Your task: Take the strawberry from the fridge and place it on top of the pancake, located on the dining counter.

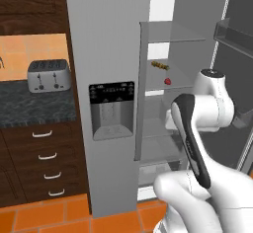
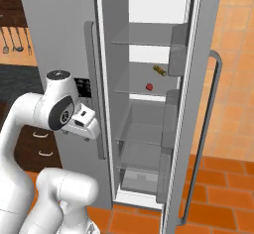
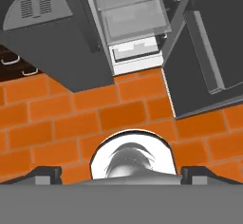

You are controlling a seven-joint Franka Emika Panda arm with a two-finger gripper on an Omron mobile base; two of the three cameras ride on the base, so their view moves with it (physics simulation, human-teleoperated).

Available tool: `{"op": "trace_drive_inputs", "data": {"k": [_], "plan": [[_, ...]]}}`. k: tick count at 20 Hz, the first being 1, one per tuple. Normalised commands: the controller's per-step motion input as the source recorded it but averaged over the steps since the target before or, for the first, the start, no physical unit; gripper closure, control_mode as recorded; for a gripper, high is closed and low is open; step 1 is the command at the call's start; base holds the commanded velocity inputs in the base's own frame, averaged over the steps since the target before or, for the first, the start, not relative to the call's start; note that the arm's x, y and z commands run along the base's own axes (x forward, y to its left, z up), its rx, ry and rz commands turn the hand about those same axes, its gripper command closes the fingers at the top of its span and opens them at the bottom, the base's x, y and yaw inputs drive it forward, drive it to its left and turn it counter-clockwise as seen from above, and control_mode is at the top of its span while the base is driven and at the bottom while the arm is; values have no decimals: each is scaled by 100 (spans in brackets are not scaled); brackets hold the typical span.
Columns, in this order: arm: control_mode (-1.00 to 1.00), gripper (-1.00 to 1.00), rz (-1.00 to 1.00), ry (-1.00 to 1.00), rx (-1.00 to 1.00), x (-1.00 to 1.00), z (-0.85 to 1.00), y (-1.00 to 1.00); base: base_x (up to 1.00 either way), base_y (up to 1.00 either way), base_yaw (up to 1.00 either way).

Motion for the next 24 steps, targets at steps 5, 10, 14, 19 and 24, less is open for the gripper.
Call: {"op": "trace_drive_inputs", "data": {"k": [5,10,14,19,24], "plan": [[-100,-100,19,-2,-18,-18,-2,-5,0,0,0],[-100,-100,3,0,4,-11,-31,0,0,0,0],[-100,-100,0,0,2,0,-9,0,0,0,0],[-100,-100,0,0,0,0,0,0,0,0,0],[-100,-100,-3,-3,0,0,0,0,0,0,0]]}}
